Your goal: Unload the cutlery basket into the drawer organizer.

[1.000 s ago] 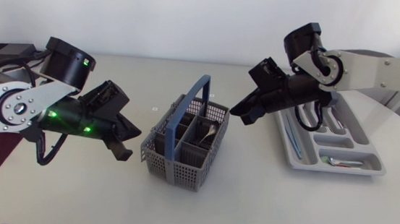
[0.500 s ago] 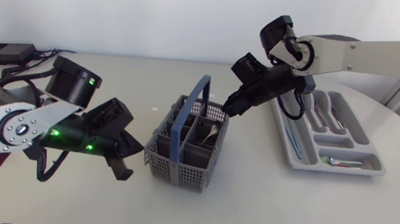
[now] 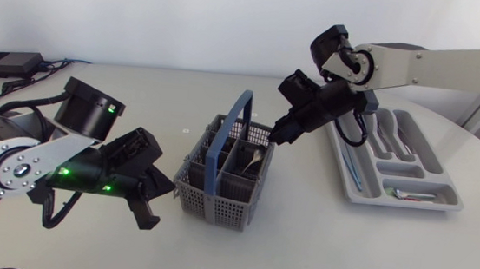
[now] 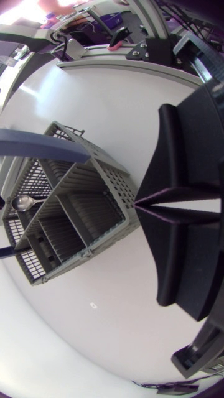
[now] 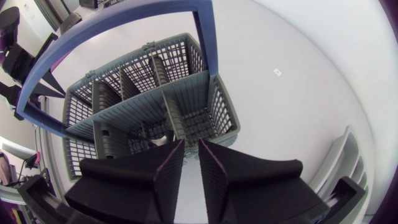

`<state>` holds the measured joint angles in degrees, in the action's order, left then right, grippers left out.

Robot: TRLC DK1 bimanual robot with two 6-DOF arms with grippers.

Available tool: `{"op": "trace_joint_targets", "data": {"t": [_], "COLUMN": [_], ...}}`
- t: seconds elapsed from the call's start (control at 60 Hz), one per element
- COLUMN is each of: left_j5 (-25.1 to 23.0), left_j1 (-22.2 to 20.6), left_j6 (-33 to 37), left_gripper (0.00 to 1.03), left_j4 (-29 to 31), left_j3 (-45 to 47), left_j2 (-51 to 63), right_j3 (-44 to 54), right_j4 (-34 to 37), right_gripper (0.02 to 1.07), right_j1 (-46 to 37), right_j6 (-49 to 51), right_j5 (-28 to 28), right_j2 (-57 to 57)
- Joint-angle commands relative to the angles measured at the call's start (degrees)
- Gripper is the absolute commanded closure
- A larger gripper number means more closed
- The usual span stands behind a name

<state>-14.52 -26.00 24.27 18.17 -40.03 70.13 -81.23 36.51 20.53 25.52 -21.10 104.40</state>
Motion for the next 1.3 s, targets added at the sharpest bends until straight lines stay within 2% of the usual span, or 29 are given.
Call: {"op": "trace_joint_targets", "data": {"t": [0.0, 0.267, 0.467, 0.617, 0.817, 1.033, 1.067, 1.2, 1.283], "left_j5": [-0.33, -0.51, -0.59, -0.59, -0.59, -0.59, -0.59, -0.59, -0.59], "left_j1": [0.33, 0.42, 0.42, 0.42, 0.16, -0.28, -0.37, -0.37, -0.46], "left_j6": [-0.10, -0.10, -0.10, -0.19, -0.19, -0.54, -0.54, -0.54, -0.63], "left_gripper": [0.94, 0.88, 0.88, 0.88, 0.88, 0.85, 0.85, 0.84, 0.84], "left_j4": [0.55, 1.43, 1.78, 1.95, 1.95, 2.39, 2.39, 2.39, 2.48], "left_j3": [0.92, 1.53, 2.24, 2.59, 2.59, 2.50, 2.50, 2.41, 2.33], "left_j2": [-1.57, -3.86, -5.09, -5.79, -6.23, -6.58, -6.76, -6.93, -7.02], "right_j3": [-1.30, -1.21, -1.65, -2.00, -1.91, -2.35, -2.53, -2.97, -3.06], "right_j4": [1.54, 2.60, 2.34, 2.60, 3.30, 3.83, 4.27, 4.97, 5.59], "right_gripper": [0.84, 0.84, 0.83, 0.79, 0.79, 0.80, 0.81, 1.02, 1.02], "right_j1": [0.91, 3.64, 4.43, 4.60, 5.31, 6.54, 6.62, 6.62, 6.62], "right_j6": [-0.12, -0.29, -0.91, -1.26, -1.44, -1.96, -2.05, -2.23, -2.23], "right_j5": [0.36, 1.68, 4.93, 5.28, 5.37, 7.92, 7.92, 7.92, 7.92], "right_j2": [0.28, 0.81, 2.04, 2.21, 2.91, 4.85, 5.20, 5.99, 5.90]}}
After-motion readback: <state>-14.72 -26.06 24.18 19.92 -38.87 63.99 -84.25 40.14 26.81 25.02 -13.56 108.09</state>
